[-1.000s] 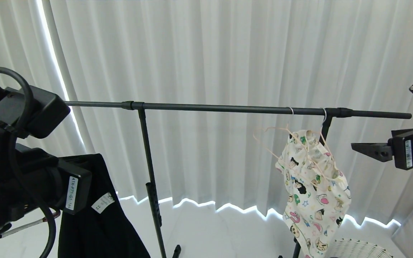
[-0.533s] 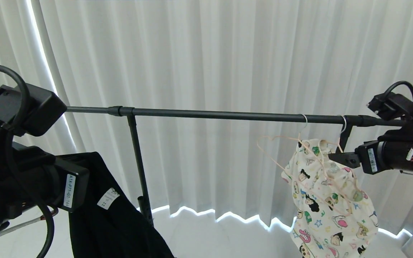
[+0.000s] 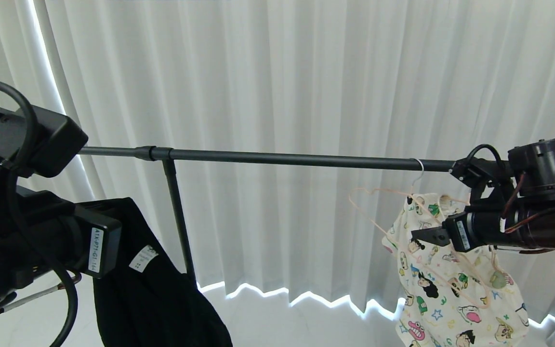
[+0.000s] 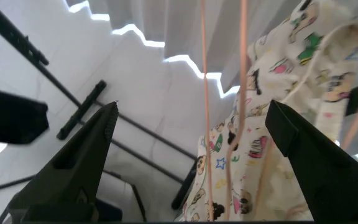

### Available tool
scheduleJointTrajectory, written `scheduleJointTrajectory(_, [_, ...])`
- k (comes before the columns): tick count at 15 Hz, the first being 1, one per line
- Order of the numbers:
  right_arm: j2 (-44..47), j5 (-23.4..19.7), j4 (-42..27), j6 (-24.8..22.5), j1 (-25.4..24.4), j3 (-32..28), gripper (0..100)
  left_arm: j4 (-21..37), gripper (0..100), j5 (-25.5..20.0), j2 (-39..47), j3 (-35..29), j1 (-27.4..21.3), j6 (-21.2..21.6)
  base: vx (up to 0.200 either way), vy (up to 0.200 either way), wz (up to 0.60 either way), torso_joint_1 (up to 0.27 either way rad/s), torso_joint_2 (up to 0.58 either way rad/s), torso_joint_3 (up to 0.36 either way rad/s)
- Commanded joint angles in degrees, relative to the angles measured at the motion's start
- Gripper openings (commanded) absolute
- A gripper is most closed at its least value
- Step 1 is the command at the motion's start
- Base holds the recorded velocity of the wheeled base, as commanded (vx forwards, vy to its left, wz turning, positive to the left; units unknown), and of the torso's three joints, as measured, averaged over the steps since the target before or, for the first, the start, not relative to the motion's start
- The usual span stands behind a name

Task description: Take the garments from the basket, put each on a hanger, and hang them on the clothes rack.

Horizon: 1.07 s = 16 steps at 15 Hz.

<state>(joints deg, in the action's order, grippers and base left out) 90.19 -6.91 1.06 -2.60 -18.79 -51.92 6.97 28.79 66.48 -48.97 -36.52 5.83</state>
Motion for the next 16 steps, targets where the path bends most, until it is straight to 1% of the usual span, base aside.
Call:
scheduleJointTrajectory(1, [2.6, -0.8, 0.2, -0.1, 1.0, 0.8, 100, 0.0, 0, 0.0, 0.1, 0.0, 0.1, 0.2, 0.0, 0.0, 0.0, 0.0, 0.0, 0.0])
scheduleJointTrajectory(4, [6.3, -4.4, 3.2, -0.1, 3.4, 1.4, 100, 0.0, 0, 0.0, 0.2, 0.1, 0.1, 0.2, 0.0, 0.0, 0.0, 0.0, 0.0, 0.0])
scheduleJointTrajectory(10, [10.2, -4.7, 7.4, -0.2, 3.4, 3.5, 100, -0.1, 0, 0.0, 2.0, 0.1, 0.0, 0.2, 0.0, 0.0, 0.0, 0.0, 0.0, 0.0])
scheduleJointTrajectory(14, [11.2, -4.6, 7.8, -2.1, 3.1, 3.5, 100, -0.1, 0, 0.0, 2.2, 0.2, 0.0, 0.1, 0.0, 0.0, 0.0, 0.0, 0.0, 0.0])
scheduleJointTrajectory(15, [11.3, -4.5, 7.8, -2.8, 3.1, 3.5, 0, 0.0, 0, 0.0, 2.2, 0.2, 0.0, 0.1, 0.0, 0.0, 0.0, 0.0, 0.0, 0.0])
scheduleJointTrajectory(16, [11.3, -4.6, 7.8, -3.1, 3.1, 3.5, 0, 0.0, 0, 0.0, 2.1, 0.2, 0.1, 0.1, 0.0, 0.0, 0.0, 0.0, 0.0, 0.0])
